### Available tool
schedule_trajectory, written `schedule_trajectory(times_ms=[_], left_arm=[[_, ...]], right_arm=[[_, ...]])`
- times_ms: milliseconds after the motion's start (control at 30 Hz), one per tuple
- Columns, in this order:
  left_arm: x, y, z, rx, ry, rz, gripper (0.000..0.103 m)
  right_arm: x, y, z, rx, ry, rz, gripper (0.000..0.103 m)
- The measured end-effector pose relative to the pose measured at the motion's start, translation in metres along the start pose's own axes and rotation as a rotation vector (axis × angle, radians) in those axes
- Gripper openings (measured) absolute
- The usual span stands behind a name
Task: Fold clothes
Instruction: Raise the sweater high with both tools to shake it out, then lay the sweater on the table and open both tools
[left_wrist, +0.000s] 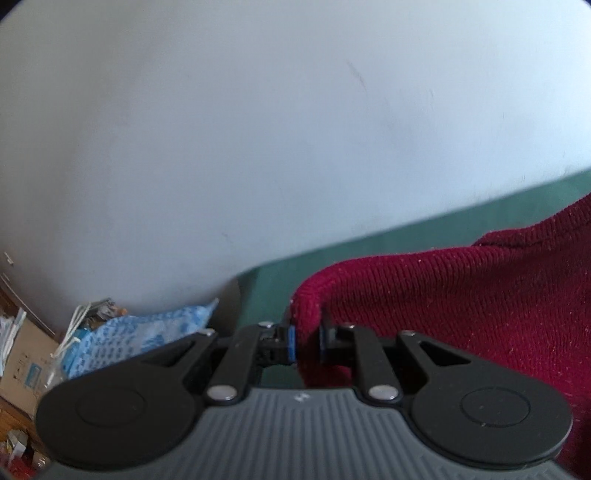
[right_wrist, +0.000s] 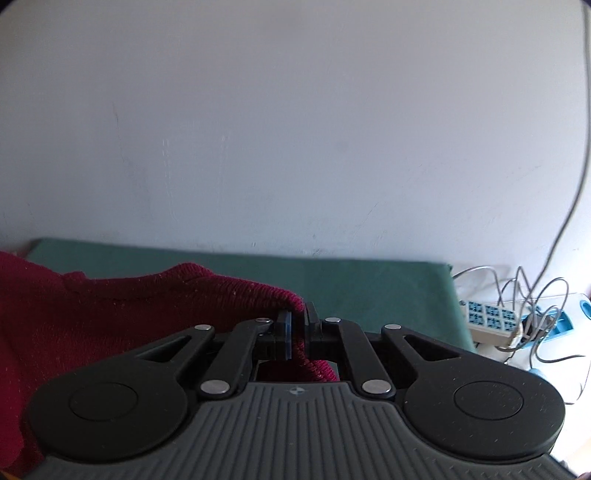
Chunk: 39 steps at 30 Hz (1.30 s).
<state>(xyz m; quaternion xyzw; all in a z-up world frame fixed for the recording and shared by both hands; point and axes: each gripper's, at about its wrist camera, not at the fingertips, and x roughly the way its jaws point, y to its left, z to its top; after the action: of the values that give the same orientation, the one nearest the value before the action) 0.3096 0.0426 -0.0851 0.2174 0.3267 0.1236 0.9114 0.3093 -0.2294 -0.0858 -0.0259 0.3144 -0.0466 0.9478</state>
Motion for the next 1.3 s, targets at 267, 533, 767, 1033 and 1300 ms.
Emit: schedule_trajectory(times_ms=[267, 533, 767, 1033, 1300], left_arm=[[0.061, -0.026, -0.002, 0.079, 0.065, -0.021, 0.024], [0.083, -0.032, -0.016, 0.212, 0.068, -0.089, 0.055], [0.055, 0.02, -0.024, 0.227, -0.022, -0.217, 0.075], [-0.036, 0.032, -0.056, 0.195, -0.126, -0.328, 0.061], [-0.051, 0.024, -0.078, 0.156, -0.067, -0.292, 0.053]], right_arm=[[0.056, 0.015, -0.03, -0.082, 0.072, -0.085, 0.005], [0.082, 0.017, -0.053, -0.068, 0.137, -0.015, 0.026], [0.061, -0.004, -0.048, 0.0, 0.154, 0.117, 0.038], [0.062, -0.019, -0.07, 0.059, 0.262, 0.096, 0.021], [0.032, -0.04, -0.074, 0.158, 0.238, 0.068, 0.016]])
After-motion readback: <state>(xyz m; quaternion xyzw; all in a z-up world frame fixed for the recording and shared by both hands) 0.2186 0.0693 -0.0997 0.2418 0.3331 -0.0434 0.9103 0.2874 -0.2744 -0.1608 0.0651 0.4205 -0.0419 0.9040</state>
